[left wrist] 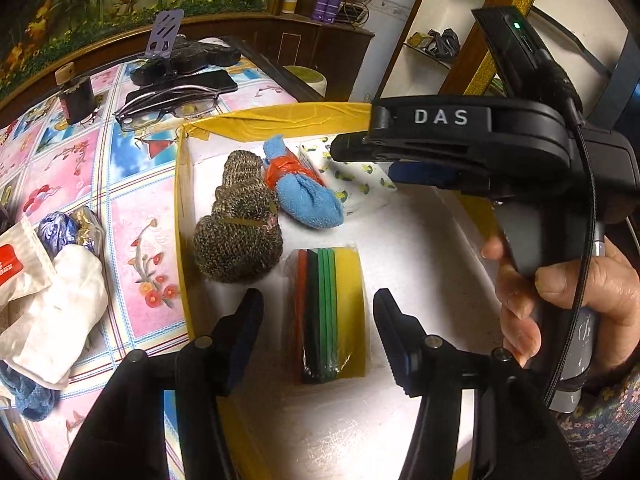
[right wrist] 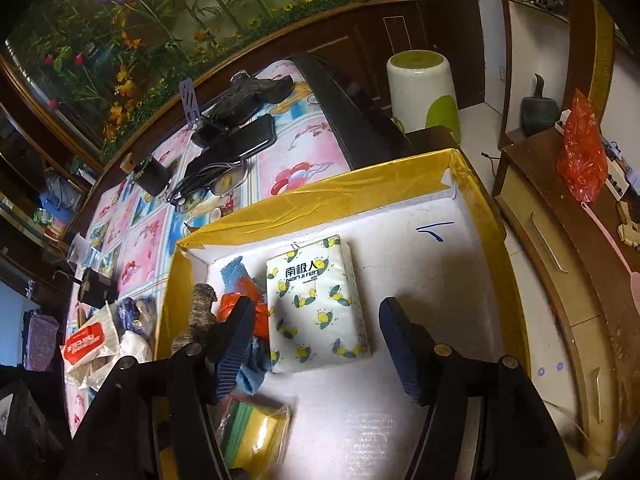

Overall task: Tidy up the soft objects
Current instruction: 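Lower the sponges and tissue pack into the box and open both tools, then move the left tool back to the table and grasp the black-and-yellow striped pack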

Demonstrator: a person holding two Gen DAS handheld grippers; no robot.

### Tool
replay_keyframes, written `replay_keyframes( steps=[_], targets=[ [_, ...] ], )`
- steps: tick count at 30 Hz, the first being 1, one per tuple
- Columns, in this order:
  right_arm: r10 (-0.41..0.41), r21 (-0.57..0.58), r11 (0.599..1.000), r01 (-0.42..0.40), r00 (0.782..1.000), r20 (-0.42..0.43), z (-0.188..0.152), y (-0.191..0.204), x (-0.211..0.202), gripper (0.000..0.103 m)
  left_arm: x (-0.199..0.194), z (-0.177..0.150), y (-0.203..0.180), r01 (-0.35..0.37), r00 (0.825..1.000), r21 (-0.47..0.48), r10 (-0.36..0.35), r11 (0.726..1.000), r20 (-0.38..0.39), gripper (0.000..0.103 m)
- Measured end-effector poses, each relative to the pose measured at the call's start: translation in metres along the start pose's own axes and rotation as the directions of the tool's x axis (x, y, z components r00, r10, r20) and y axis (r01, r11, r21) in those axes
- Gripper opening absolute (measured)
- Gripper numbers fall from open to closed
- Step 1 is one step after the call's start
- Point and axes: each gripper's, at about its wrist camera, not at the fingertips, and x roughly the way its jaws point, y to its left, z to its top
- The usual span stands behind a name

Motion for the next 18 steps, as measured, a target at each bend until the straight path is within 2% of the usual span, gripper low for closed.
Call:
replay_keyframes(
  steps=[5, 10, 14, 18],
  targets=[
    [0.096, 0.003, 0.995, -0.096, 0.994, 0.059, -0.015, 0.014, -0.033, 0.068, -0.025, -0.007, 0.009, 0.005, 0.999, 0.002, -0.005, 1.0, 0.046, 0.057],
    [0.197, -0.033, 0.98, -0.195, 0.974, 0.112, -0.04, 0.047, -0.06, 0.069, -0.049, -0.02, 0.032, 0.005, 0.996, -0.042, -0.001, 0.999, 0.088, 0.06],
    [0.275, -0.053, 0.961, -0.271, 0.955, 0.114, -0.06, 0.078, -0.063, 0.07, -0.07, -0.03, 0.053, -0.001, 0.993, -0.068, 0.009, 0.998, 0.115, 0.06],
    [0.316, -0.079, 0.948, -0.309, 0.943, 0.105, -0.079, 0.108, -0.059, 0.07, -0.09, -0.044, 0.074, -0.012, 0.989, -0.089, 0.025, 0.996, 0.144, 0.061]
  ],
)
